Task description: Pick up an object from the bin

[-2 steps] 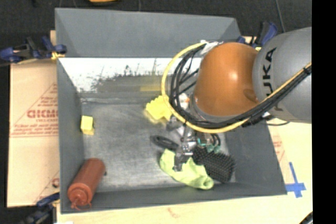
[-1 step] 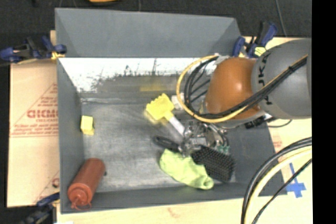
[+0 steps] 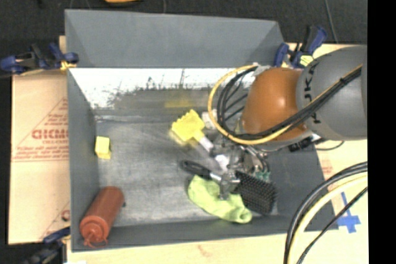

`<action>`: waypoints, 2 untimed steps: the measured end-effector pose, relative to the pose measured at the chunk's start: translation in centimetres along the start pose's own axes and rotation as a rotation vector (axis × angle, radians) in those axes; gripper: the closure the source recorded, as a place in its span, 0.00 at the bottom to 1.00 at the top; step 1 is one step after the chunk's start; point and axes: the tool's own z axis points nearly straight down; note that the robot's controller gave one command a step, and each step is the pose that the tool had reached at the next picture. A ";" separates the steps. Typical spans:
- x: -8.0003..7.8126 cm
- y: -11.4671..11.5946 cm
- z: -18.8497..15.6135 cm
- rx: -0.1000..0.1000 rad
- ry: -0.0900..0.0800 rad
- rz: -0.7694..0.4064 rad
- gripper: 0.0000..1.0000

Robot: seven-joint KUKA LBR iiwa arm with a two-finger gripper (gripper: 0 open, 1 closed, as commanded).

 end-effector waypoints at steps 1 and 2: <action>0.0 0.0 0.0 -0.001 0.000 0.001 0.00; 0.2 0.4 0.6 0.000 -0.001 0.045 0.00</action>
Offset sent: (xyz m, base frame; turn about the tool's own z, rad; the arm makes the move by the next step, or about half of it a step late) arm -0.0094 0.0162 -0.0217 0.1411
